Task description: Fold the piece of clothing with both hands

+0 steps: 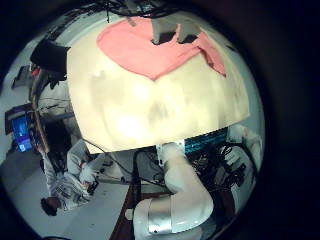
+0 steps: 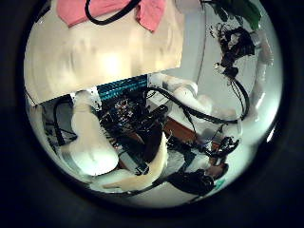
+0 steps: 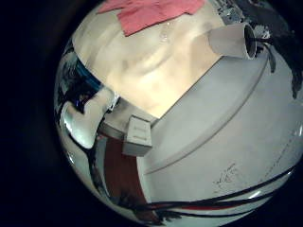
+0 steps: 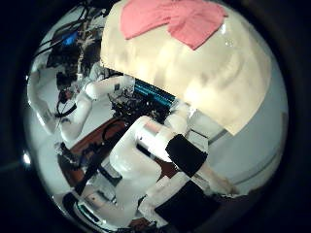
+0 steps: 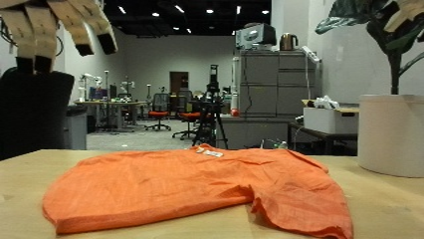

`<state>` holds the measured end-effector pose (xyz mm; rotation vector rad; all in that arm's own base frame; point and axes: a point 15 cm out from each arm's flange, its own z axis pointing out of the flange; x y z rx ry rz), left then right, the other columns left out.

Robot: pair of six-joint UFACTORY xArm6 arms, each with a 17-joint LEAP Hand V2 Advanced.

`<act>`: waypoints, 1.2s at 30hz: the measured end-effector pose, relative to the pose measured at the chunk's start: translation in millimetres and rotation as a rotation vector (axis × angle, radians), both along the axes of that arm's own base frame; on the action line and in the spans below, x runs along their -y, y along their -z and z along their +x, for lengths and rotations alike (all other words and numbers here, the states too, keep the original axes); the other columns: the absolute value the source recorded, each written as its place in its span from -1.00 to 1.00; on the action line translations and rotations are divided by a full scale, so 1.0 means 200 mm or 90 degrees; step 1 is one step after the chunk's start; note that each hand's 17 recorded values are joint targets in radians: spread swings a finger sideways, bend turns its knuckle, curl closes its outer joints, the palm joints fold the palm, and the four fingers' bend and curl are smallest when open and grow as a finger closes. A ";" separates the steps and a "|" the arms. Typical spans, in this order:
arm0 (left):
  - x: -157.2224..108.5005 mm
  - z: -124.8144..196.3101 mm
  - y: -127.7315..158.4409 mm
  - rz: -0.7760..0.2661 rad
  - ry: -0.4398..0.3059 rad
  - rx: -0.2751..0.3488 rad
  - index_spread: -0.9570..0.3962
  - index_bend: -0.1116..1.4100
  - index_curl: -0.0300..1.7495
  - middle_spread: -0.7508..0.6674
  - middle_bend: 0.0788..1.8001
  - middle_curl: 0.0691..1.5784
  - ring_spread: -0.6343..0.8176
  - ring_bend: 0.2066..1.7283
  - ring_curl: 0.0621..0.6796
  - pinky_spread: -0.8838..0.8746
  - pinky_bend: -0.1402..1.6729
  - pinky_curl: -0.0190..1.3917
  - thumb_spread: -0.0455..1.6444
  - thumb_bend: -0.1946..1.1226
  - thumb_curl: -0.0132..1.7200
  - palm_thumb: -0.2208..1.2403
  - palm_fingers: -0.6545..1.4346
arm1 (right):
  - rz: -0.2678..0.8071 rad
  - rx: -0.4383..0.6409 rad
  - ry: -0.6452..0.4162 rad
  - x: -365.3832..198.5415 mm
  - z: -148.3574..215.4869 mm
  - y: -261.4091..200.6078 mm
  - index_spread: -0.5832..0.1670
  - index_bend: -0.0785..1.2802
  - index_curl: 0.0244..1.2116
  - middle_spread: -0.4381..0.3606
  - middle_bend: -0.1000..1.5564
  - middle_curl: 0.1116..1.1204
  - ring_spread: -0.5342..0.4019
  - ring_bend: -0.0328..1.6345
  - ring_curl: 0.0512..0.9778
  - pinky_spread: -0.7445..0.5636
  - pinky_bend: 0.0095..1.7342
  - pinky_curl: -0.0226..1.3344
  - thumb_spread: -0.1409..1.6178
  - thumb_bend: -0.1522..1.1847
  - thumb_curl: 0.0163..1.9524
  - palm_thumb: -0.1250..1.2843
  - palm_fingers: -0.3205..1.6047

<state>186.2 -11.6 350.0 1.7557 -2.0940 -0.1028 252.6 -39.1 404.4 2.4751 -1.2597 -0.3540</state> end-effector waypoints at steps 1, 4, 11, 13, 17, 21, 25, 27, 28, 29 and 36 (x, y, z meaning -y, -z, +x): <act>0.00 0.00 0.00 0.002 -0.001 0.000 0.51 -0.66 -0.67 0.59 -0.86 -0.67 0.66 -0.75 -0.41 0.62 -0.57 -0.51 0.24 -0.74 -0.64 -0.45 -0.38 | -0.005 0.005 -0.002 0.01 0.01 0.00 -0.18 -0.62 -0.49 0.33 -0.66 -0.65 0.69 -0.73 -0.60 0.72 -0.73 -0.48 0.49 -0.80 -0.75 -0.03 -0.56; -0.03 0.00 -0.01 0.010 -0.007 0.004 0.51 -0.67 -0.67 0.59 -0.86 -0.67 0.66 -0.74 -0.41 0.62 -0.57 -0.51 0.24 -0.74 -0.64 -0.43 -0.39 | -0.010 0.008 -0.001 0.02 0.02 0.00 -0.18 -0.63 -0.49 0.34 -0.66 -0.65 0.69 -0.73 -0.59 0.72 -0.73 -0.48 0.49 -0.80 -0.75 -0.03 -0.57; -0.04 0.00 -0.04 0.010 -0.019 0.010 0.51 -0.66 -0.68 0.59 -0.86 -0.66 0.66 -0.73 -0.42 0.62 -0.56 -0.51 0.26 -0.73 -0.64 -0.39 -0.39 | -0.008 0.011 -0.004 0.01 0.00 -0.02 -0.17 -0.63 -0.50 0.34 -0.66 -0.65 0.69 -0.72 -0.58 0.72 -0.71 -0.48 0.49 -0.80 -0.75 -0.03 -0.57; -0.02 -0.01 -0.02 0.006 -0.020 0.004 0.51 -0.66 -0.68 0.59 -0.86 -0.66 0.66 -0.73 -0.42 0.62 -0.56 -0.51 0.27 -0.72 -0.63 -0.36 -0.39 | -0.008 0.012 -0.004 0.01 0.00 -0.02 -0.17 -0.63 -0.50 0.34 -0.66 -0.65 0.68 -0.72 -0.58 0.72 -0.71 -0.48 0.49 -0.80 -0.75 -0.03 -0.57; -0.01 0.01 0.04 0.006 -0.023 0.001 0.54 -0.66 -0.68 0.58 -0.86 -0.66 0.65 -0.74 -0.43 0.62 -0.54 -0.51 0.29 -0.72 -0.62 -0.28 -0.38 | -0.008 0.022 -0.007 0.02 0.00 -0.04 -0.17 -0.62 -0.50 0.34 -0.66 -0.65 0.68 -0.73 -0.58 0.72 -0.71 -0.48 0.49 -0.80 -0.75 -0.03 -0.57; 0.01 0.04 0.15 0.012 -0.006 0.006 0.54 -0.67 -0.69 0.53 -0.85 -0.66 0.61 -0.71 -0.41 0.58 -0.53 -0.50 0.31 -0.73 -0.62 -0.25 -0.35 | -0.008 0.017 -0.005 0.02 0.00 -0.02 -0.17 -0.62 -0.50 0.34 -0.66 -0.65 0.68 -0.73 -0.58 0.72 -0.71 -0.48 0.49 -0.80 -0.75 -0.03 -0.58; 0.01 0.12 0.28 0.013 0.020 0.004 0.54 -0.67 -0.69 0.47 -0.84 -0.65 0.56 -0.69 -0.40 0.53 -0.51 -0.50 0.30 -0.74 -0.62 -0.22 -0.32 | -0.008 -0.007 -0.003 0.02 -0.03 0.04 -0.17 -0.62 -0.50 0.34 -0.66 -0.65 0.69 -0.73 -0.58 0.72 -0.71 -0.48 0.49 -0.80 -0.75 -0.03 -0.57; 0.01 0.14 0.33 0.013 0.027 -0.004 0.53 -0.66 -0.68 0.45 -0.83 -0.65 0.54 -0.68 -0.40 0.52 -0.51 -0.50 0.30 -0.74 -0.62 -0.22 -0.32 | -0.008 -0.019 -0.002 0.02 -0.04 0.07 -0.16 -0.62 -0.50 0.34 -0.66 -0.65 0.68 -0.73 -0.58 0.72 -0.71 -0.48 0.49 -0.80 -0.75 -0.03 -0.57; 0.02 0.16 0.36 0.013 0.034 -0.012 0.53 -0.66 -0.68 0.46 -0.83 -0.65 0.54 -0.67 -0.39 0.51 -0.51 -0.50 0.30 -0.74 -0.62 -0.22 -0.31 | -0.007 -0.029 0.000 0.02 -0.05 0.10 -0.16 -0.62 -0.50 0.34 -0.66 -0.65 0.68 -0.73 -0.58 0.72 -0.71 -0.48 0.49 -0.80 -0.75 -0.03 -0.57; 0.03 0.17 0.38 0.014 0.042 -0.016 0.53 -0.66 -0.68 0.46 -0.83 -0.65 0.54 -0.67 -0.40 0.51 -0.52 -0.50 0.30 -0.74 -0.62 -0.22 -0.31 | -0.007 -0.034 0.001 0.01 -0.06 0.11 -0.16 -0.62 -0.50 0.34 -0.66 -0.65 0.68 -0.73 -0.58 0.72 -0.71 -0.49 0.49 -0.80 -0.75 -0.03 -0.57; -0.07 0.28 0.59 0.096 0.098 -0.023 0.53 -0.65 -0.67 0.37 -0.81 -0.64 0.47 -0.72 -0.44 0.47 -0.51 -0.51 0.30 -0.74 -0.61 -0.19 -0.29 | -0.010 -0.037 -0.001 -0.02 -0.02 0.14 -0.15 -0.62 -0.50 0.37 -0.65 -0.64 0.70 -0.73 -0.60 0.72 -0.72 -0.49 0.50 -0.80 -0.75 -0.01 -0.57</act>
